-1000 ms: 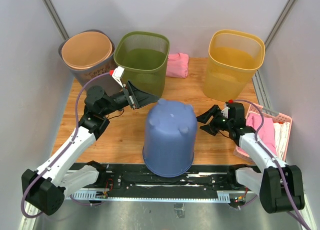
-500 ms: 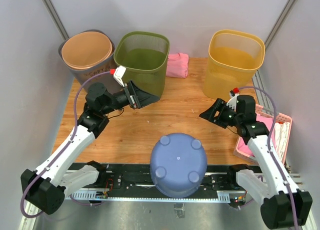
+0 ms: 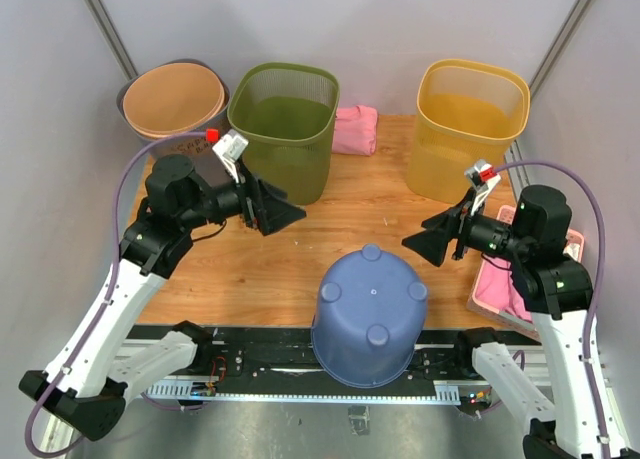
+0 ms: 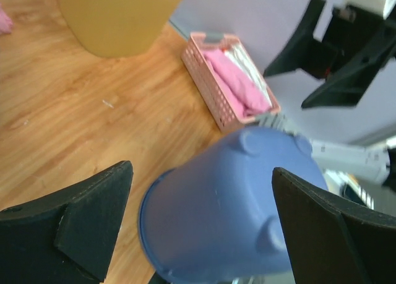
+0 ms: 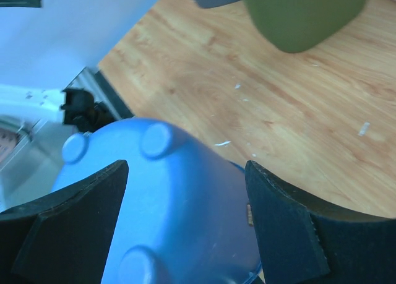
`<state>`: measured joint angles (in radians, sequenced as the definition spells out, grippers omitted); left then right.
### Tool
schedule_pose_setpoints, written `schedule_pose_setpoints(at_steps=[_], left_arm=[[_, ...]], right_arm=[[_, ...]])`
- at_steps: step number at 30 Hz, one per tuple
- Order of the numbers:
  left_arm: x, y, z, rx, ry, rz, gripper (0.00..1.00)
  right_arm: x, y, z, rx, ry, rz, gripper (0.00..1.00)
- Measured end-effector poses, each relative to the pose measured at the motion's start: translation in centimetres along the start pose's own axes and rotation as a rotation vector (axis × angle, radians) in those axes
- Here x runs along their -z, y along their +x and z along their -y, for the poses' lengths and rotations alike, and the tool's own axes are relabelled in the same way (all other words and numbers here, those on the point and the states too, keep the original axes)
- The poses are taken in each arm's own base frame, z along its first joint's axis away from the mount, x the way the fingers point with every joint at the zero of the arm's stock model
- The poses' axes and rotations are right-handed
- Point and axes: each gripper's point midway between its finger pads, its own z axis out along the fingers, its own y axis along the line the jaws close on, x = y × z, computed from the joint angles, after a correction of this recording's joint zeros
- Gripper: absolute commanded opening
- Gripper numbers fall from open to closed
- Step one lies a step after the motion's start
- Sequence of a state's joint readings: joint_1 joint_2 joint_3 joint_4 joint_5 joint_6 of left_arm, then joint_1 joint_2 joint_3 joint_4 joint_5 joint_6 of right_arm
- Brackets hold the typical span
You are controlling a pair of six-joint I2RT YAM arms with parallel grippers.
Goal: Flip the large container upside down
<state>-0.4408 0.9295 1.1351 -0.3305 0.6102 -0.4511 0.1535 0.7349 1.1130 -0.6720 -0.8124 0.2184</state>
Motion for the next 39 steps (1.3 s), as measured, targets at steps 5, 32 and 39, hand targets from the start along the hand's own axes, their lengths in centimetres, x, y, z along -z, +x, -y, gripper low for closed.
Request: schedule_pose_setpoints(at_steps=[5, 32, 39], left_arm=[[1.8, 4.0, 1.3, -0.063, 0.096, -0.124, 0.99], [3.0, 14.7, 0.6, 0.085, 0.215, -0.302, 0.99], [1.6, 13.7, 0.6, 0.099, 0.235, -0.269, 0.99]], right_arm=[[-0.2, 1.6, -2.4, 0.016, -0.153, -0.022, 0.78], [-7.9, 1.2, 5.5, 0.062, 0.292, 0.071, 0.72], [-9.6, -2.2, 10.7, -0.024, 0.586, 0.18, 0.76]])
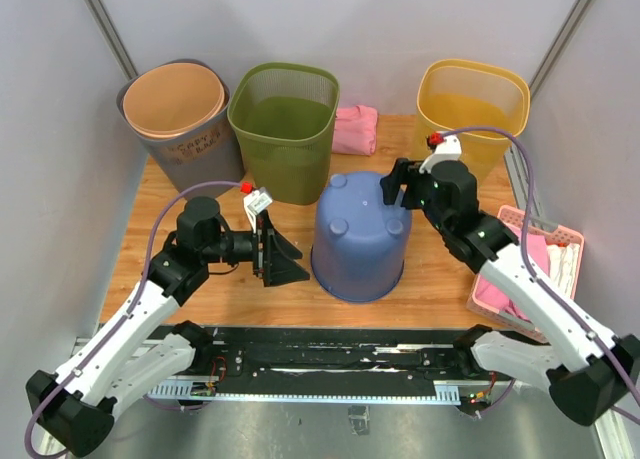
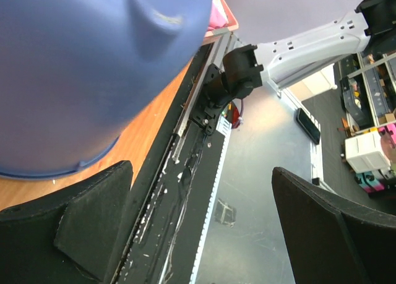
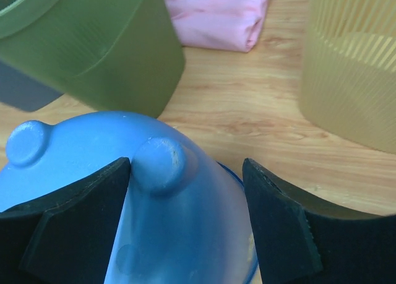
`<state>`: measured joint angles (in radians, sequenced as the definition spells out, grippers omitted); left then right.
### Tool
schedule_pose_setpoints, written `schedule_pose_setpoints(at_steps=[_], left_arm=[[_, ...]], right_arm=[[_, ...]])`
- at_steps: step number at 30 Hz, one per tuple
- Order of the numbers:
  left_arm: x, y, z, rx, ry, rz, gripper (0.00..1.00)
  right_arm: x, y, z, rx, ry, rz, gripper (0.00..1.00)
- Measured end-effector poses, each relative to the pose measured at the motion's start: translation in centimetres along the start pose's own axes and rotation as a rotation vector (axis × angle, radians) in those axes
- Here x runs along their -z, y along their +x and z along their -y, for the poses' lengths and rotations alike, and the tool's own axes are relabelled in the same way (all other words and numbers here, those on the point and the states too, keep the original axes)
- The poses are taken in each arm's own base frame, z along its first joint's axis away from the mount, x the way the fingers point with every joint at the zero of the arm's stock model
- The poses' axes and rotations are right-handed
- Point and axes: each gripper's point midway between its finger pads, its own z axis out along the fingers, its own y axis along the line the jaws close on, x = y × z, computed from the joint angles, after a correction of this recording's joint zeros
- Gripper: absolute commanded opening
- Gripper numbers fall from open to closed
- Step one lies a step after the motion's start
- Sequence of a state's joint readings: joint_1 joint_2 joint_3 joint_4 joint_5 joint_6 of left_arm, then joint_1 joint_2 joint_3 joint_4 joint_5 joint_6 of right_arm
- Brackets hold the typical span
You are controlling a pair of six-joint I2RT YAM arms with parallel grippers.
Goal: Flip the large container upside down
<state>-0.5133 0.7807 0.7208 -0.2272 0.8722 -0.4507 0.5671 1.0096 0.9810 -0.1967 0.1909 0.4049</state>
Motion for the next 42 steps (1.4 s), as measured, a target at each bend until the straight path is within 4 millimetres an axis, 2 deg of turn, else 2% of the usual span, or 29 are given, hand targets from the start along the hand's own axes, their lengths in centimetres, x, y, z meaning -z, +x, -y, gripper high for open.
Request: schedule_pose_setpoints(at_steps=[4, 7, 9, 13, 16, 18, 20, 27, 28, 30, 37, 41, 42], left_arm=[[-0.4, -0.7, -0.3, -0.003, -0.002, 0.022, 0.99], [-0.7, -1.1, -0.7, -0.003, -0.01, 0.041, 0.99], [-1.1, -1.2, -1.3, 0.006, -0.021, 0.051, 0.99], [-1.8, -1.3, -2.7, 0.036, -0.052, 0.07, 0.99], [-2.2, -1.6, -3.4, 0.052, -0.069, 0.082, 0.99], [-2.4, -1.7, -3.6, 0.055, -0.076, 0.088, 0.99], [-2.5, -1.8, -3.7, 0.055, -0.081, 0.091, 0.99], [-3.3, -1.6, -3.8, 0.05, -0.079, 0.084, 0.99], [-3.4, -1.5, -3.8, 0.051, -0.078, 0.08, 0.99], [-3.8, -1.3, -3.8, 0.053, -0.076, 0.072, 0.99], [-4.8, -0.5, -4.0, 0.064, -0.073, 0.048, 0.99], [-5.4, -0.5, -4.0, 0.066, -0.068, 0.051, 0.99], [-5.6, -0.5, -4.1, 0.067, -0.066, 0.053, 0.99]], right_arm=[[-1.4, -1.5, 0.5, 0.034, 0.072, -0.009, 0.78], [-0.8, -2.0, 0.7, 0.083, 0.086, -0.041, 0.79], [0.1, -3.2, 1.0, 0.111, 0.098, -0.034, 0.79], [1.6, -7.8, 3.1, 0.122, 0.175, 0.037, 0.78], [1.5, -11.5, 6.0, 0.109, 0.275, 0.061, 0.77], [0.6, -13.5, 7.4, 0.113, 0.326, 0.06, 0.77], [-1.0, -14.0, 8.0, 0.137, 0.35, 0.025, 0.77], [-8.9, -13.2, 8.4, 0.269, 0.346, -0.148, 0.77], [-9.3, -13.2, 8.5, 0.275, 0.346, -0.153, 0.77], [-10.8, -12.9, 8.8, 0.302, 0.351, -0.18, 0.72], [-15.1, -11.6, 10.1, 0.385, 0.361, -0.248, 0.29], [-15.9, -9.8, 10.5, 0.404, 0.325, -0.314, 0.02], [-15.8, -9.8, 10.4, 0.407, 0.31, -0.319, 0.01]])
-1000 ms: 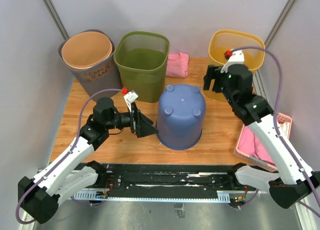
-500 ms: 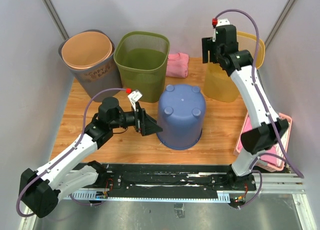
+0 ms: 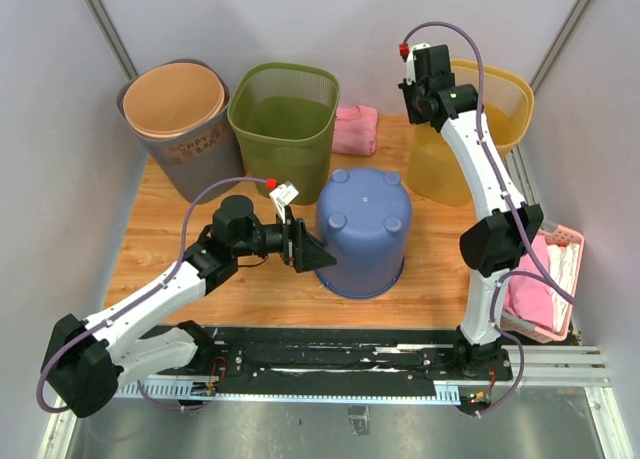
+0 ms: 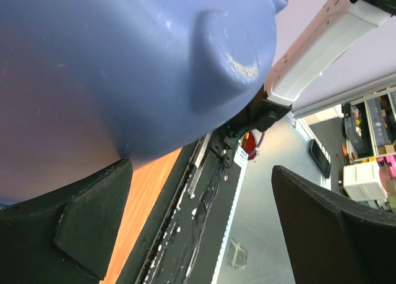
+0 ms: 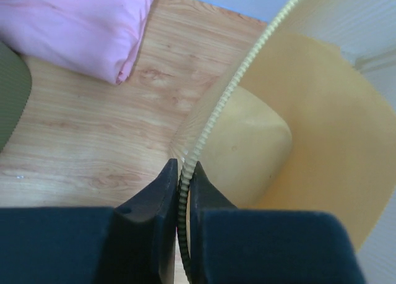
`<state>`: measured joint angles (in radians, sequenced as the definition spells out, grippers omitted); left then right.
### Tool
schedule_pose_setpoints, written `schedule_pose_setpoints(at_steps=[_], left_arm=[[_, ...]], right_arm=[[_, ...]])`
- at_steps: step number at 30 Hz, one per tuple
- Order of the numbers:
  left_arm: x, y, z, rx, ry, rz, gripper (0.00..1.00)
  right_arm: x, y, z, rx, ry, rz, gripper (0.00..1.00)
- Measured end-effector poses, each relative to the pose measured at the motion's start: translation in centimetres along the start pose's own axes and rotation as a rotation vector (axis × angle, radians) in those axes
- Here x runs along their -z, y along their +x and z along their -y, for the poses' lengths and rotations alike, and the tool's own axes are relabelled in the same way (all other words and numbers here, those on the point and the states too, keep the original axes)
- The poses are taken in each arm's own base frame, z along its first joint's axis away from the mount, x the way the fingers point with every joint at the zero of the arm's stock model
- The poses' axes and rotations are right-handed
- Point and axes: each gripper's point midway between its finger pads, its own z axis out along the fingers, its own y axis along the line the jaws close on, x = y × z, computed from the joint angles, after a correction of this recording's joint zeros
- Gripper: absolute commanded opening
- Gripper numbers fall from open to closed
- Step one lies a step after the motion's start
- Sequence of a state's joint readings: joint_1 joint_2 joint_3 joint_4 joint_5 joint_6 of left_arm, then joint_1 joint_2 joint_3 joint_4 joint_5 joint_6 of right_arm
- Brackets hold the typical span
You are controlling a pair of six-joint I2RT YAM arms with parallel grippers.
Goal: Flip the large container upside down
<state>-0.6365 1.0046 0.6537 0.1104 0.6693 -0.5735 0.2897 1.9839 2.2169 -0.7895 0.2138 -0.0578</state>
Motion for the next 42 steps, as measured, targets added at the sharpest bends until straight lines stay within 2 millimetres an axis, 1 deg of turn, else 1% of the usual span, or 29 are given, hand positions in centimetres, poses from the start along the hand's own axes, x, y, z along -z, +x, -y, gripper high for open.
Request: schedule_pose_setpoints(at_steps=[3, 5, 7, 8, 10, 11, 13, 15, 16, 17, 18, 19, 21, 23, 25, 26, 28, 33, 36, 37, 39, 42], left_arm=[[-0.6, -0.1, -0.2, 0.01, 0.001, 0.003, 0.99], [-1.3, 0.0, -0.5, 0.018, -0.003, 0.003, 0.99], [-2.0, 0.2, -1.0, 0.029, -0.012, -0.002, 0.99], [-2.4, 0.4, -1.3, 0.034, -0.017, -0.007, 0.99], [-3.5, 0.5, -1.8, 0.049, -0.028, -0.017, 0.99], [-4.1, 0.5, -2.1, 0.057, -0.032, -0.021, 0.99], [-5.3, 0.2, -2.7, 0.073, -0.037, -0.022, 0.99], [-6.5, -0.2, -3.2, 0.089, -0.038, -0.021, 0.99], [-7.0, -0.3, -3.5, 0.094, -0.039, -0.021, 0.99], [-7.5, -0.5, -3.7, 0.099, -0.04, -0.02, 0.99], [-8.0, -0.8, -3.9, 0.105, -0.039, -0.02, 0.99], [-8.4, -1.0, -4.0, 0.108, -0.037, -0.018, 0.99], [-9.6, -1.7, -4.3, 0.112, -0.029, -0.012, 0.99], [-11.0, -2.6, -4.4, 0.114, -0.021, -0.005, 0.99], [-12.5, -3.6, -4.5, 0.112, -0.016, 0.008, 0.99], [-13.5, -4.3, -4.6, 0.109, -0.01, 0.017, 0.99], [-15.7, -5.8, -4.9, 0.107, 0.006, 0.039, 0.99], [-22.0, -9.4, -6.7, 0.114, 0.035, 0.094, 0.99], [-25.1, -11.2, -7.4, 0.124, 0.054, 0.131, 0.99], [-25.8, -11.6, -7.6, 0.127, 0.06, 0.139, 0.99], [-26.2, -11.6, -7.6, 0.139, 0.065, 0.14, 0.99], [-25.3, -10.7, -7.2, 0.153, 0.057, 0.125, 0.99]], right_arm=[[0.5, 0.0, -0.2, -0.004, -0.023, -0.007, 0.0], [1.3, 0.4, -0.1, 0.001, -0.028, -0.024, 0.0], [2.5, 0.4, 0.1, 0.002, -0.033, -0.013, 0.0], [3.4, 0.3, 0.3, 0.002, -0.034, 0.002, 0.0], [6.1, -0.2, 0.9, 0.001, -0.034, 0.05, 0.0], [8.0, -0.7, 1.4, 0.0, -0.033, 0.089, 0.0], [12.6, -2.5, 2.6, -0.014, -0.019, 0.204, 0.0], [18.1, -4.7, 4.1, -0.029, 0.003, 0.357, 0.0], [20.3, -5.5, 4.7, -0.033, 0.01, 0.421, 0.01], [23.4, -6.7, 5.3, -0.036, 0.015, 0.511, 0.0], [25.6, -7.4, 5.7, -0.039, 0.015, 0.577, 0.0], [28.5, -8.4, 6.0, -0.041, 0.008, 0.667, 0.0], [32.8, -9.3, 6.4, -0.045, -0.01, 0.796, 0.01], [35.6, -9.5, 6.4, -0.044, -0.039, 0.878, 0.01], [37.9, -9.2, 6.2, -0.043, -0.072, 0.942, 0.0], [38.6, -9.0, 6.0, -0.042, -0.091, 0.963, 0.0], [39.2, -8.3, 5.3, -0.036, -0.134, 0.981, 0.01], [39.3, -7.2, 3.6, -0.036, -0.232, 0.971, 0.01], [38.9, -6.6, 2.8, -0.043, -0.273, 0.946, 0.01], [38.8, -6.3, 2.6, -0.046, -0.283, 0.937, 0.01], [39.0, -5.8, 2.6, -0.056, -0.292, 0.922, 0.0], [39.6, -5.0, 2.7, -0.065, -0.296, 0.917, 0.0]])
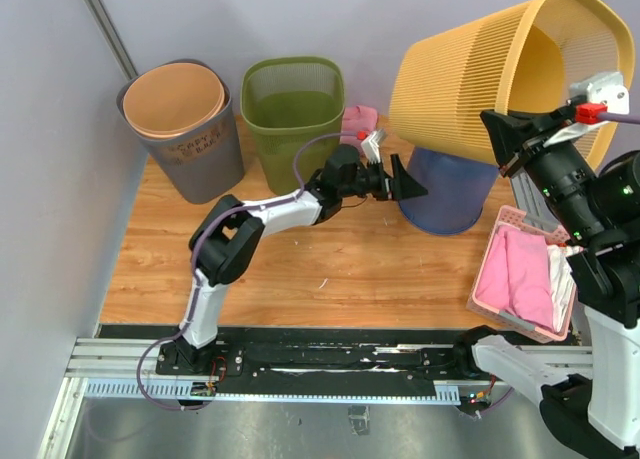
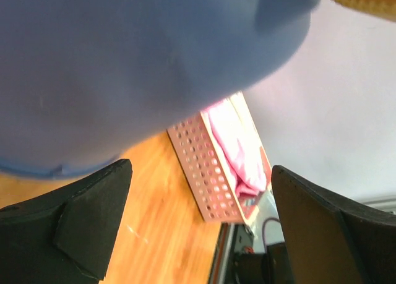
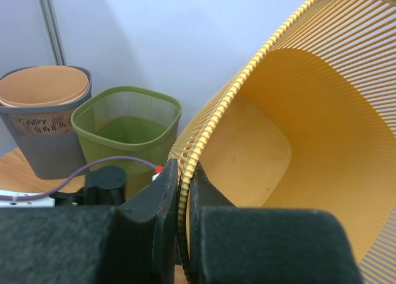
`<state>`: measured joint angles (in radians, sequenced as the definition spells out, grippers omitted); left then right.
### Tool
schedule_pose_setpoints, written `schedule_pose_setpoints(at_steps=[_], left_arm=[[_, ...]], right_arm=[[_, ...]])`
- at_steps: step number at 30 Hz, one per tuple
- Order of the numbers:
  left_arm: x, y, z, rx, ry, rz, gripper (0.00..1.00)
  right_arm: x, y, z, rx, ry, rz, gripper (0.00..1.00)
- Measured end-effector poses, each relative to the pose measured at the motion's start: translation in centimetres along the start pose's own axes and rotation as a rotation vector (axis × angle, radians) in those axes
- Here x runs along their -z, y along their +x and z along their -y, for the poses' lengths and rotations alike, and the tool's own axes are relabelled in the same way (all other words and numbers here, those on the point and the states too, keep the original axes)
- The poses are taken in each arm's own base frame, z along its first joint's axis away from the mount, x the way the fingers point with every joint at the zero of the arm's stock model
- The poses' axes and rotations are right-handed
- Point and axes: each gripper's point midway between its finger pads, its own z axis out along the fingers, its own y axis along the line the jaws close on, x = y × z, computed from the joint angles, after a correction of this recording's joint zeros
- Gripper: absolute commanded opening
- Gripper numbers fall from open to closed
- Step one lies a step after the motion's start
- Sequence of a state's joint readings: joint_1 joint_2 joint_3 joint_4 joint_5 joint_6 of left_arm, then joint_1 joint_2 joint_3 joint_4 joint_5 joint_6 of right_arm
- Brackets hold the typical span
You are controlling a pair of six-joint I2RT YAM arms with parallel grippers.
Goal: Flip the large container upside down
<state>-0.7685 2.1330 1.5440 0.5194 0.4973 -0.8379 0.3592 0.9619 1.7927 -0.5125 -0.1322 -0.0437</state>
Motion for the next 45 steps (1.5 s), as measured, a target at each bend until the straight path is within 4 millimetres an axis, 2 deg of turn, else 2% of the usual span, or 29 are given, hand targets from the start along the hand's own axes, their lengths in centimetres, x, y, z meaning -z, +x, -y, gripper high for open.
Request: schedule_pose_setpoints(at_steps=[4, 7, 12, 15, 18, 21, 25, 29, 31, 36, 39, 42, 45], left_arm=[[3.8, 1.8, 1.6, 0.02, -0.025, -0.022, 0.99], [6.9, 3.1, 3.8, 0.018, -0.018, -0.032, 0.99], [11.3, 5.4, 7.5, 0.001, 0.015, -0.048, 0.99], [14.2, 6.8, 8.3, -0.01, 0.002, -0.057, 0.99], [17.0, 7.6, 8.3, -0.024, -0.051, -0.051, 0.99], [19.3, 7.7, 8.1, -0.056, -0.12, -0.042, 0.99], [21.9, 6.9, 8.3, -0.123, -0.195, -0.006, 0.99], [23.1, 6.6, 7.5, -0.166, -0.266, 0.008, 0.99], [23.2, 6.9, 6.6, -0.17, -0.3, -0.003, 0.99], [23.0, 7.7, 5.2, -0.16, -0.337, -0.031, 0.99], [23.1, 8.2, 4.7, -0.154, -0.348, -0.043, 0.99], [23.3, 8.3, 4.5, -0.154, -0.357, -0.041, 0.99], [23.9, 8.1, 4.5, -0.16, -0.374, -0.033, 0.99]], right_arm=[[1.8, -0.2, -0.1, -0.009, 0.003, -0.002, 0.0], [2.7, -0.1, -0.6, -0.025, -0.013, -0.011, 0.0], [4.3, -0.5, -2.4, -0.071, -0.101, -0.006, 0.0], [4.9, -0.4, -3.8, -0.104, -0.17, -0.017, 0.0], [5.3, 0.4, -5.3, -0.139, -0.246, -0.053, 0.0], [5.7, 2.6, -6.5, -0.173, -0.302, -0.129, 0.0], [6.1, 6.9, -7.1, -0.21, -0.314, -0.282, 0.0], [6.0, 11.7, -5.5, -0.189, -0.207, -0.431, 0.0], [5.7, 13.2, -4.7, -0.165, -0.162, -0.464, 0.0], [3.0, 18.8, -1.5, -0.043, -0.007, -0.536, 0.0], [0.3, 21.6, 0.4, 0.049, 0.066, -0.571, 0.0], [-2.2, 23.4, 1.6, 0.112, 0.101, -0.595, 0.01], [-4.0, 24.3, 1.9, 0.138, 0.097, -0.604, 0.01]])
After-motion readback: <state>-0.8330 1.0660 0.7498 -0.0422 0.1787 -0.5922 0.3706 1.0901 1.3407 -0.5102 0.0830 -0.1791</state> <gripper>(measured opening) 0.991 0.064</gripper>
